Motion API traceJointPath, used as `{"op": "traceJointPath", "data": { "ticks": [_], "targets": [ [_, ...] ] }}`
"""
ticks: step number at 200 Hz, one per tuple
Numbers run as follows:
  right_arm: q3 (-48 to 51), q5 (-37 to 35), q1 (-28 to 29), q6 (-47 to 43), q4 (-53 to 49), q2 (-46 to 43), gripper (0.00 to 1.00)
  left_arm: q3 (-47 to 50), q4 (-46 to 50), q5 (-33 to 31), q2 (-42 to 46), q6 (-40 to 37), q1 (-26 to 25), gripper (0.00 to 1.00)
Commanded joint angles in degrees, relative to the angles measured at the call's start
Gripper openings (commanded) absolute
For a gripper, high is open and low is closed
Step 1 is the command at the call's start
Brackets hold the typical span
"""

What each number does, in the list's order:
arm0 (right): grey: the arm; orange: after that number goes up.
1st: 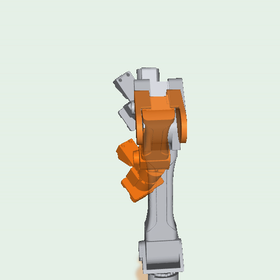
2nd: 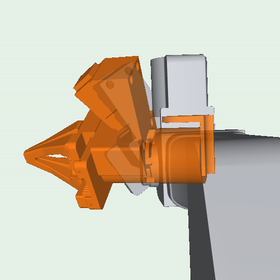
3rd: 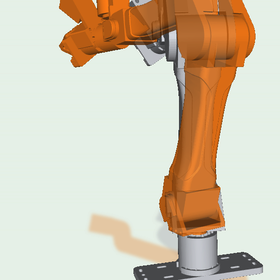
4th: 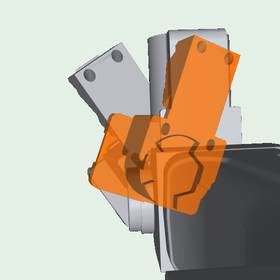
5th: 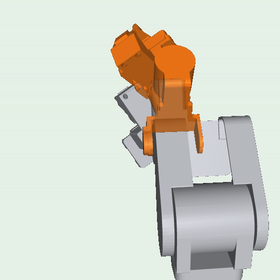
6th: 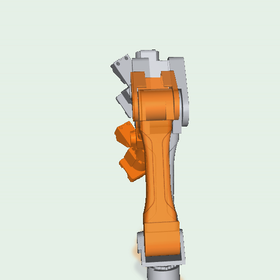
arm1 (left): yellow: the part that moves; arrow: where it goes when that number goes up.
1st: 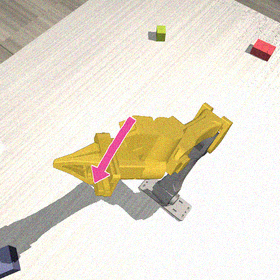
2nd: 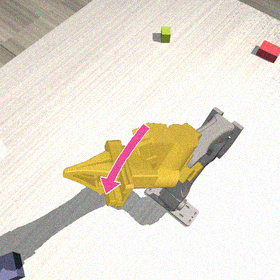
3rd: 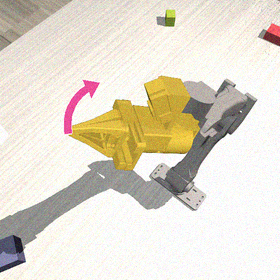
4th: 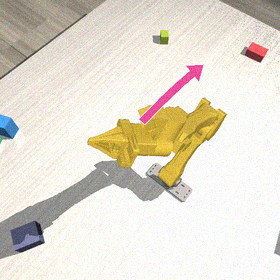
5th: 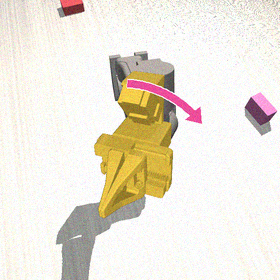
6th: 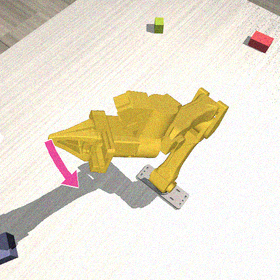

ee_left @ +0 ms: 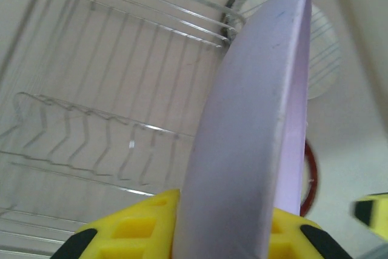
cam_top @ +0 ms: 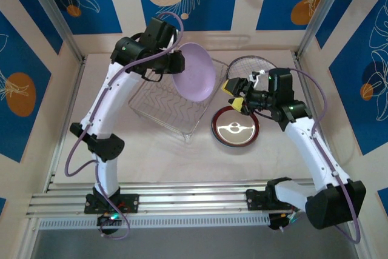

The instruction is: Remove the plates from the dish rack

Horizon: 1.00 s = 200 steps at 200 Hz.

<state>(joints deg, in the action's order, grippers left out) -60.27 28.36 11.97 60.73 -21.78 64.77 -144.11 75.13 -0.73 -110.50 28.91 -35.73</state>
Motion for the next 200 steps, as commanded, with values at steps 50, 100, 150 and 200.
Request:
{"op": "traceJointPath", "data": {
  "ticks": [50, 100, 150, 200],
  "targets": [
    [-1.5, 5.7, -0.1, 3.6, 9.9, 4.9, 0.80, 9.3, -13.6, 18.4, 5.1, 11.2, 1.8, 0.10],
    [-2.0, 6.4, -0.3, 5.8, 12.8, 5.9, 0.61, 12.7, -17.5, 22.0, 5.3, 14.1, 2.0, 0.10],
    [-2.0, 5.8, -1.0, 6.1, 12.1, 4.6, 0.29, 16.4, -21.0, 23.5, 5.9, 16.2, 2.5, 0.18],
    [-2.7, 3.4, -1.8, 4.4, 8.8, 2.0, 0.00, 16.6, -20.7, 23.4, 5.8, 15.4, 2.9, 0.41]
  ]
}}
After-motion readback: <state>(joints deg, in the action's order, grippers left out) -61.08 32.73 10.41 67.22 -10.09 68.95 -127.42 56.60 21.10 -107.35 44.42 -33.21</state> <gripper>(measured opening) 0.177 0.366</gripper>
